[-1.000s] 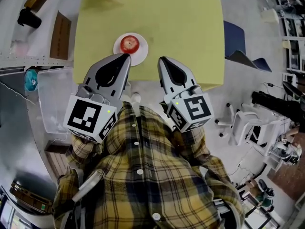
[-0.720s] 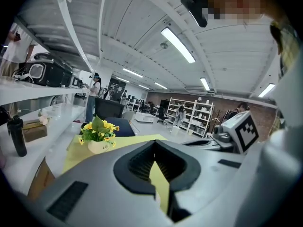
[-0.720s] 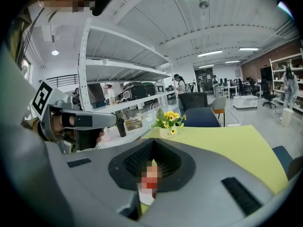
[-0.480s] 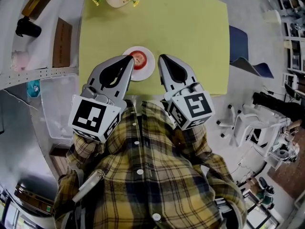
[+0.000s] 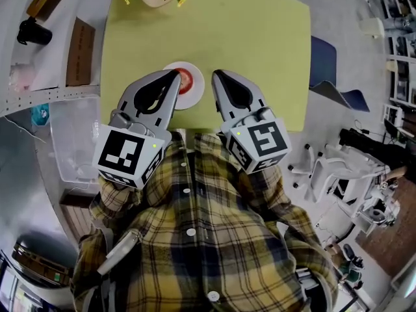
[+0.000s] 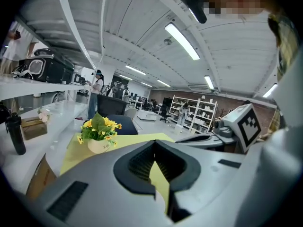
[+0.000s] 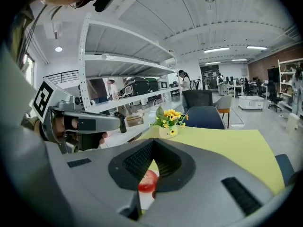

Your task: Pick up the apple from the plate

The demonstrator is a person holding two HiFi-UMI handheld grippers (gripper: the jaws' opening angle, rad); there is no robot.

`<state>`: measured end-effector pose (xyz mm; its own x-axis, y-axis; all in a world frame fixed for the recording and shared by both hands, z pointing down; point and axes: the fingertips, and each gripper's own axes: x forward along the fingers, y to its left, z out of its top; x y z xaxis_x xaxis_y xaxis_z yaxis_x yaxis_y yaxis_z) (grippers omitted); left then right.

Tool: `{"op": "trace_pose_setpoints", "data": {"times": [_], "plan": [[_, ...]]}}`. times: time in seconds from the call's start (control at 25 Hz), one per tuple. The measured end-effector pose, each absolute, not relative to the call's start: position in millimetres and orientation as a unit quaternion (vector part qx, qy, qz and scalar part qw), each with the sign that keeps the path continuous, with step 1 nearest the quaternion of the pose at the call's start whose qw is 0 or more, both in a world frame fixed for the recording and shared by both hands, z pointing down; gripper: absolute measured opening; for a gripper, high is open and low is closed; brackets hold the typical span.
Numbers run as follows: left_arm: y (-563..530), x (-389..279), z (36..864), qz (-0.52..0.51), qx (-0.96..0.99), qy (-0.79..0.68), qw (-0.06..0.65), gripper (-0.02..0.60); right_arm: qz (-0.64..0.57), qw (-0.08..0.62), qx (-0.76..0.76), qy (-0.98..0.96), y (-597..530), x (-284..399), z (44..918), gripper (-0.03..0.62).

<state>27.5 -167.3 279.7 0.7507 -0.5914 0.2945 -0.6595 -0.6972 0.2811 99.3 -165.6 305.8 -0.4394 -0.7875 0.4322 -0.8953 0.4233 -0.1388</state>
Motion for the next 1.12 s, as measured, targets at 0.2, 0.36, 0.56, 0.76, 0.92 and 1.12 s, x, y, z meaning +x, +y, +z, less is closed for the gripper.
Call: {"op": "trace_pose_setpoints", "data": {"times": [0.2,0.36,0.56,0.76,0.92,1.12], "plan": [[-172.6,35.6,277.8,0.091,0.908,-0.364,0.185,0.006,0.170,0.152,0.487,-0.843,-173.0,108.8,299.3,-0.003],[-173.5,37.4,282.7,0.098,0.903,-0.376,0.182,0.006,0.167,0.148,0.470,-0.854,-178.8,108.5,300.8,-0.003],[-173.3,28.5,292.8,0.104,0.893,-0.394,0.190,0.007,0.172,0.155,0.453,-0.861,-181.5,99.8,306.3,-0.003],[-174.4,23.9,301.1,0.101,0.890,-0.395,0.203,0.008,0.182,0.167,0.441,-0.863,-182.0,92.7,316.4,-0.003],[-172.6,25.6,313.3,0.108,0.891,-0.386,0.216,0.008,0.189,0.176,0.437,-0.862,-180.4,92.5,325.5,-0.003],[-169.8,28.2,328.8,0.122,0.891,-0.377,0.223,0.035,0.196,0.175,0.439,-0.859,-177.2,96.2,334.1,-0.003]]}}
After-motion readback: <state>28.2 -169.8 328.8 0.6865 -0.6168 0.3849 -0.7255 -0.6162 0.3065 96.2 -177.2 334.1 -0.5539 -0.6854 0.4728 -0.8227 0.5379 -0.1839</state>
